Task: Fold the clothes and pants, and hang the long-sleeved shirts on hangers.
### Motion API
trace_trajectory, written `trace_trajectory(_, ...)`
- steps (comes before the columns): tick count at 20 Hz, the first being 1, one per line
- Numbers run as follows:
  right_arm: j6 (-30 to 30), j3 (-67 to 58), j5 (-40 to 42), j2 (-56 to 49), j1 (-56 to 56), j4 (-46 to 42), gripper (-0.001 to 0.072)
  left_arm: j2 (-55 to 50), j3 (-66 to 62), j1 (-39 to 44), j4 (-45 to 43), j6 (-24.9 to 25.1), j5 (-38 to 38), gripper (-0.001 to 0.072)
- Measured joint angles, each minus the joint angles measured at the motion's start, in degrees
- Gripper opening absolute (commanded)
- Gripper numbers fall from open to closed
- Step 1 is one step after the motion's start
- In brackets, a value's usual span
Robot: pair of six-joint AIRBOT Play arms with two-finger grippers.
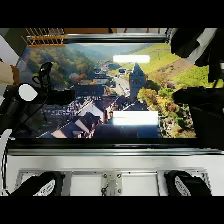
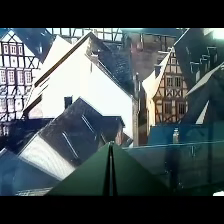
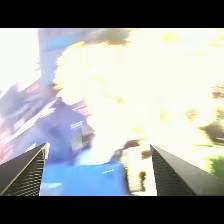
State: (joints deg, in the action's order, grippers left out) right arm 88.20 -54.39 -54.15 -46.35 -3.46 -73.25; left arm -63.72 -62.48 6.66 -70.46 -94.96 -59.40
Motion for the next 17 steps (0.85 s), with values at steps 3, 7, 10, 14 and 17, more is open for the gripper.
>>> trace_trajectory(3,0.02,0.00,0.04,-1.36,6.71,0.24,0.0370,0.00,0.00,0.00,0.00,0.00,0.00,0.0010)
trace_trajectory(7,0.02,0.00,0.15,-2.29,10.27,0.39,0.0018,0.00,0.00,0.00,0.00,0.00,0.02,0.0010)
trace_trajectory(10,0.02,0.00,-0.07,-2.56,11.08,0.39,0.0018,0.00,0.00,0.00,0.00,0.00,0.02,0.0010)
trace_trajectory(14,0.02,0.00,-0.24,-2.64,11.41,0.42,0.0018,0.00,0.00,0.00,0.00,0.00,0.02,0.0010)
trace_trajectory(17,0.02,0.00,-0.24,-2.64,11.50,0.42,0.0018,0.00,0.00,0.00,0.02,0.00,0.02,0.0010)
